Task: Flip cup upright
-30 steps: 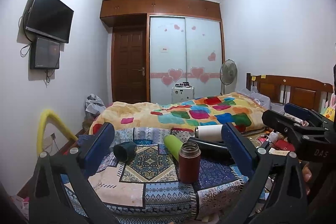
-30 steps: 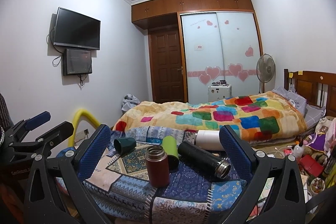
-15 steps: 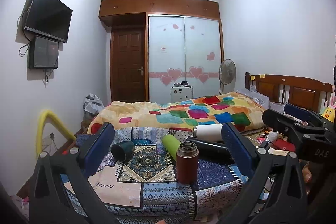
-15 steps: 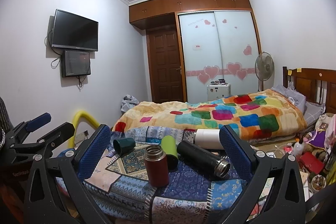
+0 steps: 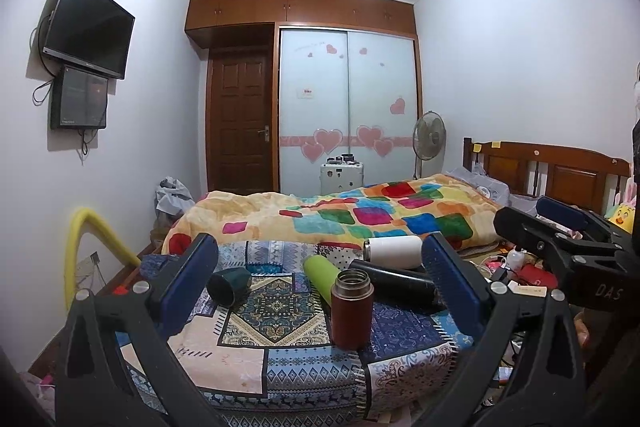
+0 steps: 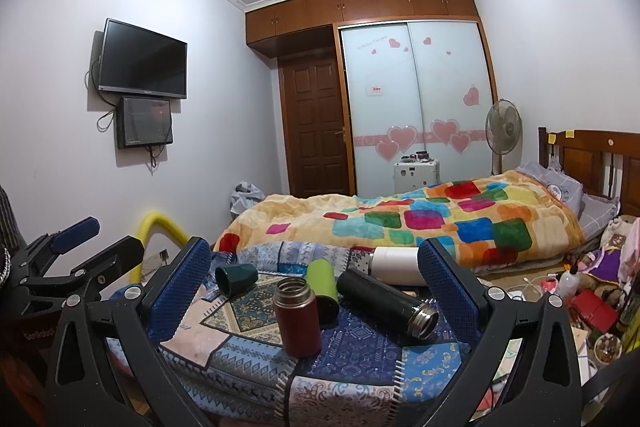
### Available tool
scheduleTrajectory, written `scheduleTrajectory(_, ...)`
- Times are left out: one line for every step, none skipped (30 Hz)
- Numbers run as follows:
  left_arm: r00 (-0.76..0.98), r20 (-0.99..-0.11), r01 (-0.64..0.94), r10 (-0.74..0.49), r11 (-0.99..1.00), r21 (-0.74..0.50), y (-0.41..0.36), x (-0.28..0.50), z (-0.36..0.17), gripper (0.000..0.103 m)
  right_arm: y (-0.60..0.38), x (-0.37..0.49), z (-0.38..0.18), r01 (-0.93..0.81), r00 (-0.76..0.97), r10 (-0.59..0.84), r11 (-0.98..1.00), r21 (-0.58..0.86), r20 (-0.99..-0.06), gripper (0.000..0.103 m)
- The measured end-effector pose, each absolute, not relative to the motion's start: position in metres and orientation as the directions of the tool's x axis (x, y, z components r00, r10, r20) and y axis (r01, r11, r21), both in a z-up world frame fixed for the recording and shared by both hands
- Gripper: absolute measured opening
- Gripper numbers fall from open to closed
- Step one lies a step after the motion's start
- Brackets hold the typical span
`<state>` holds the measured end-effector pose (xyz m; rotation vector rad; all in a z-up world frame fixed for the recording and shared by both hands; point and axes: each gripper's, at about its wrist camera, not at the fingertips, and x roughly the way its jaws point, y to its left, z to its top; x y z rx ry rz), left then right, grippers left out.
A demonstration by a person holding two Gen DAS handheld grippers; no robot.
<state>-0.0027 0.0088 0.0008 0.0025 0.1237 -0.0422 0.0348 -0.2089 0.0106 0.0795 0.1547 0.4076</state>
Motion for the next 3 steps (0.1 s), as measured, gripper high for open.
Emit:
scheduleTrajectory(0.991, -0.125, 0.040, -0.040, 0.999, -0.001, 0.0088, -0.0024, 0.0003, 0.103, -0.2088, 0.0352, 0.0107, -0.388, 0.906, 0.400, 0.915, 0.109, -0.135, 0.103)
scheduleTrajectory(0.991, -0.127, 0.041, -0.040, 0.999, -0.001, 0.0086, -0.0023, 0.0000, 0.103, -0.2087, 0.0355, 0.0108, -0.389, 0.906, 0.402, 0.915, 0.109, -0.137, 0.103)
scheduleTrajectory(0.991, -0.129, 0.042, -0.042, 0.999, -0.001, 0.0086, -0.0017, -0.0005, 0.103, -0.2088, 0.0352, 0.0106, -0.390, 0.905, 0.403, 0.914, 0.109, -0.138, 0.103)
